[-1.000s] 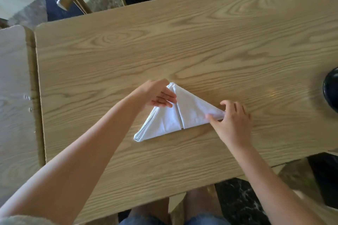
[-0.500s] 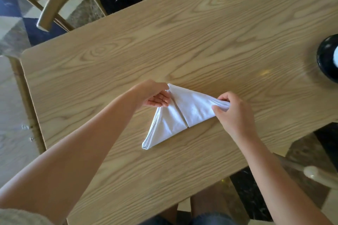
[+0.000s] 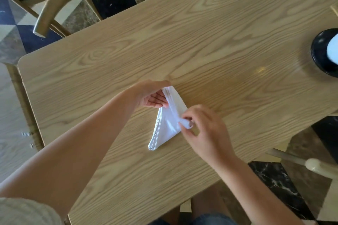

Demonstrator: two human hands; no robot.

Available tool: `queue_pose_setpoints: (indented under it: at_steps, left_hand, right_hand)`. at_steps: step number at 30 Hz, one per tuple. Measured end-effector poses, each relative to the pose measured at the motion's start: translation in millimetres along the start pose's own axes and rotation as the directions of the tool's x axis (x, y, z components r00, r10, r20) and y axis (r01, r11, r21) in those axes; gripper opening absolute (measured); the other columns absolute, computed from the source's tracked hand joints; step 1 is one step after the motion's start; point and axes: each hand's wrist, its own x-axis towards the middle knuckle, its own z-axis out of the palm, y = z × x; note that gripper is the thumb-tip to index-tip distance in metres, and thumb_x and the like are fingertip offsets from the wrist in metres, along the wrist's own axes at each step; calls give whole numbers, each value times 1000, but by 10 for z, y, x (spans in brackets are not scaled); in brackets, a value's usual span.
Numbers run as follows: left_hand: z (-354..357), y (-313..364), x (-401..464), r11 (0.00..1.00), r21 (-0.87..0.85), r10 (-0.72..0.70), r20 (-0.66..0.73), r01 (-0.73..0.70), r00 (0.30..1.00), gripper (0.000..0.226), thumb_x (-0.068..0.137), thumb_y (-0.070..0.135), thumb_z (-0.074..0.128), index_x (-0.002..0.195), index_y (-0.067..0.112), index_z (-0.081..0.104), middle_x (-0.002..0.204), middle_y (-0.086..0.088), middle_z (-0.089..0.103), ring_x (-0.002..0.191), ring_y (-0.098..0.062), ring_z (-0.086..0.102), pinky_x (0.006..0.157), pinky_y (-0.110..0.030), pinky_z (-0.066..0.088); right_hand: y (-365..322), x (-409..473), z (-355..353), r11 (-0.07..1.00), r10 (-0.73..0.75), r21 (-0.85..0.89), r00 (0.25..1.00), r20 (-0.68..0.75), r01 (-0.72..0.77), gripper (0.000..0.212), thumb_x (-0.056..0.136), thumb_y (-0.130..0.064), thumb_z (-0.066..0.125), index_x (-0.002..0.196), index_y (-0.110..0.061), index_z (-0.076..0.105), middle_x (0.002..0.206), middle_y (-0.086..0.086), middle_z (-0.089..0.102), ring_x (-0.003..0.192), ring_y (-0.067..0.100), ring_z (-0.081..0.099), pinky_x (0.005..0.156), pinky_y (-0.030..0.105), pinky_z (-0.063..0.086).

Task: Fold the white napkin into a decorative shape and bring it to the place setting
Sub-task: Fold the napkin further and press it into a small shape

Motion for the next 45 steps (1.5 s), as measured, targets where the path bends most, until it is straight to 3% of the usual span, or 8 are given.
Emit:
queue_pose_setpoints:
  at_steps: [9,16,24,28,30,32,37,45]
  left_hand:
    - [-27,47,-28,870,466,199,-25,-165,980,19,86,15,60,72,3,61,63,-7,62,49,-10,61,51,-18,52]
    - [-98,-19,-18,856,450,280,8,-253,960,23,83,5,60,62,7,53,60,-5,54,49,-8,56,48,-11,50]
    - [-68,-280,-27,702,605,555,-136,-375,821,26,79,27,70,97,10,61,88,3,59,83,-14,54,62,-17,39]
    - [115,-563,-160,741,456,670,-448,-494,592,31,92,26,52,118,9,54,115,-4,58,109,-20,52,82,-15,35]
    - [294,-798,-354,705,445,689,-616,-553,383,45,96,31,36,134,7,43,137,-7,48,129,-19,40,102,-21,27]
    - [527,-1083,-521,661,530,729,-622,-532,286,53,97,35,27,143,8,30,150,-6,31,140,-17,23,114,-31,14]
    - [930,-1668,-383,466,809,860,-318,-359,400,54,98,28,19,148,11,10,156,-5,10,145,-18,5,116,-48,4]
    - [845,-1748,-182,435,852,843,-272,-291,463,55,92,27,33,144,10,28,151,-6,30,142,-17,18,112,-44,17]
  right_hand:
    - [-174,-255,557,982,-187,9,959,214,189,11,72,-2,59,72,-13,57,76,0,58,64,17,49,54,32,45]
    - [-118,-300,793,985,-157,-33,963,218,168,15,66,-6,73,72,-11,61,74,0,60,63,18,52,54,31,47]
    - [-54,-469,788,984,-163,-12,915,369,180,17,79,-24,62,91,-12,65,94,-1,64,85,17,55,75,28,45]
    - [37,-376,612,983,-182,73,962,202,171,28,88,-8,51,112,-4,64,112,9,66,103,24,60,88,37,48]
    - [153,-223,544,985,-163,-40,976,145,170,37,90,-9,45,125,-4,56,130,12,57,123,26,49,102,41,39]
    - [248,-48,553,970,-128,-173,965,227,169,46,93,-15,38,138,-9,42,145,12,40,138,26,29,111,44,26]
    - [444,220,730,902,-154,-277,847,509,331,51,95,-30,31,145,-22,27,154,8,22,143,23,13,113,47,14]
    - [589,186,842,890,-146,-293,827,543,349,58,93,-33,30,147,-15,21,156,5,15,144,18,10,115,47,15]
